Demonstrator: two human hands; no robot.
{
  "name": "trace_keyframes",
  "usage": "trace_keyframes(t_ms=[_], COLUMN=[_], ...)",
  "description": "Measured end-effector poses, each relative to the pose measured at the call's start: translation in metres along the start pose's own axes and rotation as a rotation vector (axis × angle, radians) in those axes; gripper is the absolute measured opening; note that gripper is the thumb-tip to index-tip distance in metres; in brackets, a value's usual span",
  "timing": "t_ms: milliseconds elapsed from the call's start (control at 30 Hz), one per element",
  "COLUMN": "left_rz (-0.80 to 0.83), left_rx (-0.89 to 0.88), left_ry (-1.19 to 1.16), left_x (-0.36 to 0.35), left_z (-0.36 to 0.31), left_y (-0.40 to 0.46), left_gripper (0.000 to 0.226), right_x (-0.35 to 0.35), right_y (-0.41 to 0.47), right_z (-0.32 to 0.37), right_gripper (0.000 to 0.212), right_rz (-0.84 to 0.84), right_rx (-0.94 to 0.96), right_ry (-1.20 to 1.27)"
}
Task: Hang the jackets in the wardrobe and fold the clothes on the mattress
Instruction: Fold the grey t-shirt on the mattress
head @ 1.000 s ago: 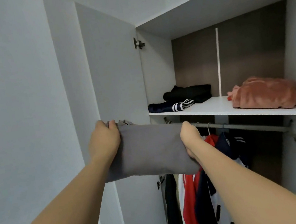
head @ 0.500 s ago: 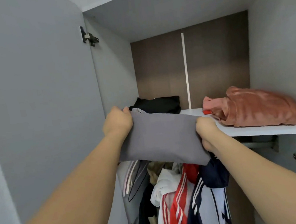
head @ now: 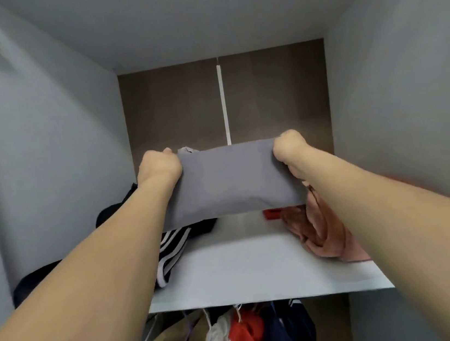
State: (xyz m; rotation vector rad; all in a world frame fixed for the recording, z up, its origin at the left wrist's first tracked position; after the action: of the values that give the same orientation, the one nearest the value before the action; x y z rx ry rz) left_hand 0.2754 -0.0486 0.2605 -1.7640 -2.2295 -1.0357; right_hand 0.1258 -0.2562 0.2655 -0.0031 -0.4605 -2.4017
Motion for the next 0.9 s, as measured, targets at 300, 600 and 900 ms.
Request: trace_keyframes(t_ms=[300,600,900], left_rz=[0.158,0.388,0.404], left_rx=[-0.11,-0.045,-0.21], left_ry=[0.597,1.226,0.843], left_x=[-0.006,0.047,-0.023], left_z=[0.003,0.108,0.167], left_y=[0.071,0.116,0.08], left_gripper=[0.044,0.033,0.054], right_x=[-0.077,-0.21,-0.252], right_y=[0.062,-0.003,-0.033], right_z=[-0.024,-0.056,-0.078], right_gripper=[0.037,0.035,0.045], right_rz=[0.014,0.449,0.441], right_rx=[-0.023,-0.08,0.205], right_ry=[-0.05,-0.257,-0.733])
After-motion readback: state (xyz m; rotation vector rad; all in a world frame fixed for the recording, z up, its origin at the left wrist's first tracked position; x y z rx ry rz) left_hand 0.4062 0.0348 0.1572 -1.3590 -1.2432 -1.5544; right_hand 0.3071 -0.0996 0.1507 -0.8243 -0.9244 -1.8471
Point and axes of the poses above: each hand's wrist, its own y-axis towards the middle knuckle, its own x-axis out of the back of the hand, z = x × y, the point moved 2 cm from there along y, towards the middle knuckle, and after that the axes turned 11 degrees about y, right-handed, at the moved point
